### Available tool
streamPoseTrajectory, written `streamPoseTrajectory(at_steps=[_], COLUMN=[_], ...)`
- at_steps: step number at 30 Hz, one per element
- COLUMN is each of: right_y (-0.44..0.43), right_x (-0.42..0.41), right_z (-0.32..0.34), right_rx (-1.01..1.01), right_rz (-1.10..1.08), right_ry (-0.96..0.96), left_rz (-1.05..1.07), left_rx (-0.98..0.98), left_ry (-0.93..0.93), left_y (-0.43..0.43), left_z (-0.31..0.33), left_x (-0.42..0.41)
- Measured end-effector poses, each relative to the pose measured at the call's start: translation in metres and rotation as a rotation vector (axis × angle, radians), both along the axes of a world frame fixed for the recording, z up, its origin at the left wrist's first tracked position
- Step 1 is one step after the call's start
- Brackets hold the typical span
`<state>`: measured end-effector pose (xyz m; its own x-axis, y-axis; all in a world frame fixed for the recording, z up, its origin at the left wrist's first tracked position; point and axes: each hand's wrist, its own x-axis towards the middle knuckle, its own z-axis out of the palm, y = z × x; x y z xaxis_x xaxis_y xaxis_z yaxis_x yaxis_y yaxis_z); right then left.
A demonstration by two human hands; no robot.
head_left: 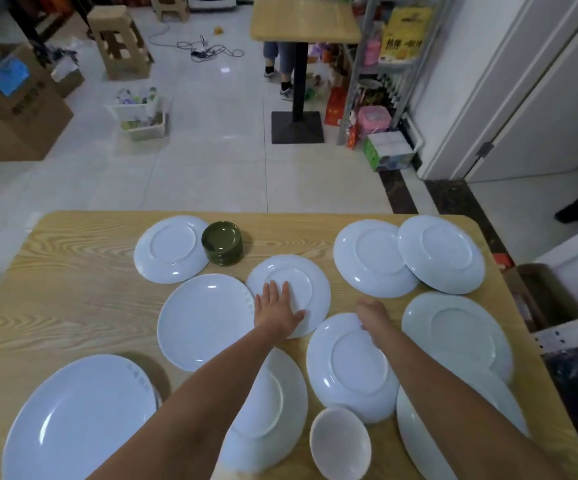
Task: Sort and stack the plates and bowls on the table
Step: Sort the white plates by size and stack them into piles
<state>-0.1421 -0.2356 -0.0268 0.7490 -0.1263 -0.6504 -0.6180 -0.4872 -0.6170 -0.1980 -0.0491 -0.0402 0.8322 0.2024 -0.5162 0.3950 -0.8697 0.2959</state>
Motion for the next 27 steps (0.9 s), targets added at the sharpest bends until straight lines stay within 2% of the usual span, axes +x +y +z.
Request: streamPoseTrajectory(at_steps=[4,8,10,13,20,27], right_y=[0.019,0.032,0.034,0.034,0.032,0.028], right_x=[0.012,0.018,0.021,0.028,0.041,0.051], right_z=[-0.005,-0.009,-0.011,-0.016,-0.020,-0.008], right_rx=[0.063,0.169,0.207,0.234,0.293,0.525], right_rz=[0.026,0.007,-0.035,-0.090,-0.040,-0.196], right_ry=[-0.013,-0.015,-0.022,-0.038,0.053,0.227], left_rz=[-0.012,0.000,0.106,0.314,0.433,0.484], left_rx=[-0.018,-0.067,-0.083,-0.127,-0.277,-0.400], left_ry=[0.022,-0.063,-0.090,-0.006,0.059,0.009], left_y=[-0.007,-0.002,0.003,0.006,0.005,0.008], left_z=[-0.008,-0.008,-0.006,-0.004,0.000,0.002], left_x=[0.003,0.009,0.015,0.027,0.042,0.046])
